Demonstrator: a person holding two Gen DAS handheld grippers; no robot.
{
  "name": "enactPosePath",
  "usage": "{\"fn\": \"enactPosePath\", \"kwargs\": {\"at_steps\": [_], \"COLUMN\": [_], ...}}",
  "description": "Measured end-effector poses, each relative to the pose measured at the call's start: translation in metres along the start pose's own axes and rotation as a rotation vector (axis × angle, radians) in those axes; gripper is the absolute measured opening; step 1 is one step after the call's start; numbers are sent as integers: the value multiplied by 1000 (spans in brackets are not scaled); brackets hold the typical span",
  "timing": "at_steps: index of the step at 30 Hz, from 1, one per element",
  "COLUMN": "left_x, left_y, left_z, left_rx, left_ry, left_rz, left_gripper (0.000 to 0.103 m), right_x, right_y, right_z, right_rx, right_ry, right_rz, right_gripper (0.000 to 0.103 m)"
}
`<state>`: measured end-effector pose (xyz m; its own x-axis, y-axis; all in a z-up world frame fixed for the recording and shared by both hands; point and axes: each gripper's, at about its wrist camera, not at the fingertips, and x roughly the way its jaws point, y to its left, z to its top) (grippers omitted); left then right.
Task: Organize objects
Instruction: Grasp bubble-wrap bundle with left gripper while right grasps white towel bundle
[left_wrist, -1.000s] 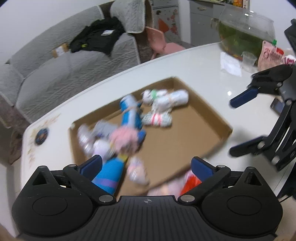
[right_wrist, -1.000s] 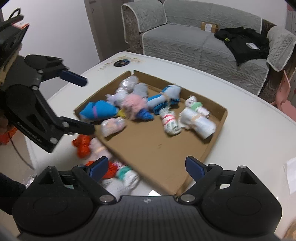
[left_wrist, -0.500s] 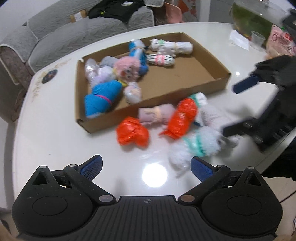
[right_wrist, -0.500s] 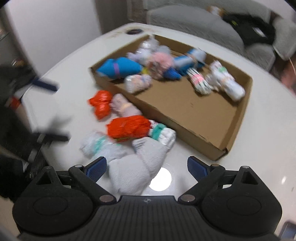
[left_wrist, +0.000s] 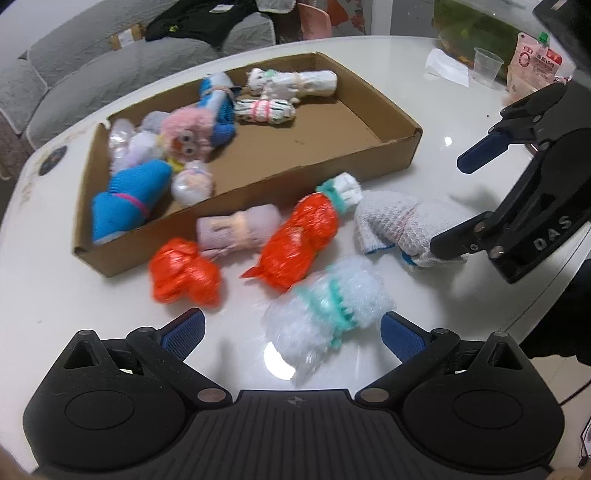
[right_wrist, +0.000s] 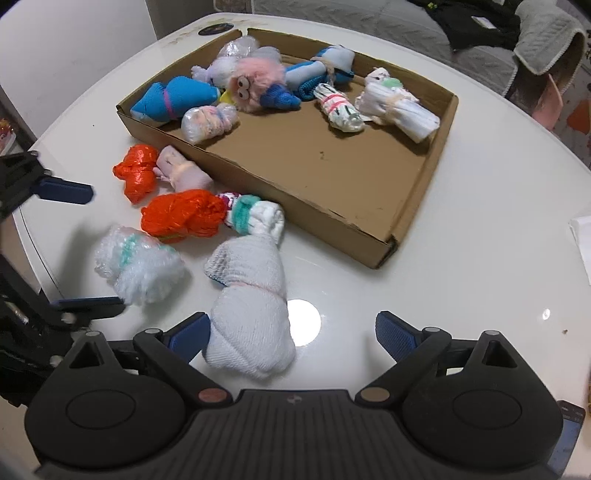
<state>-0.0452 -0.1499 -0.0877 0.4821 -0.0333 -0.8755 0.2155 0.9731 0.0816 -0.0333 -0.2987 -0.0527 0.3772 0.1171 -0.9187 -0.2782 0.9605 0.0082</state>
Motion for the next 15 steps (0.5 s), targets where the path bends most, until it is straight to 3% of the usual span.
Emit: {"fn": "enactPosePath", "kwargs": {"at_steps": [5,7,10,12,15], "left_x": [13,16,20,24,23], "left_y": [-4,-5,-6,-6,-11], "left_z": [1,0,-1,-2,-4], "left_rx": [-96,-119,-130,-140,-110], "left_ry": [0,-6,-6,11,9], "left_rz": [-9,-18,-29,-50,-25], "left_gripper": [102,99,92,80,71], "right_x": [-1,1,4,8,11], "right_y": [7,8,11,15,21], "right_z": [0,3,4,4,3], "right_rx": [-55,-68,-92,-114,-141], "right_ry": [-11,-14,-9,6,17], "right_rz": [37,59,74,76,85], "right_gripper": [86,78,73,70,65]}}
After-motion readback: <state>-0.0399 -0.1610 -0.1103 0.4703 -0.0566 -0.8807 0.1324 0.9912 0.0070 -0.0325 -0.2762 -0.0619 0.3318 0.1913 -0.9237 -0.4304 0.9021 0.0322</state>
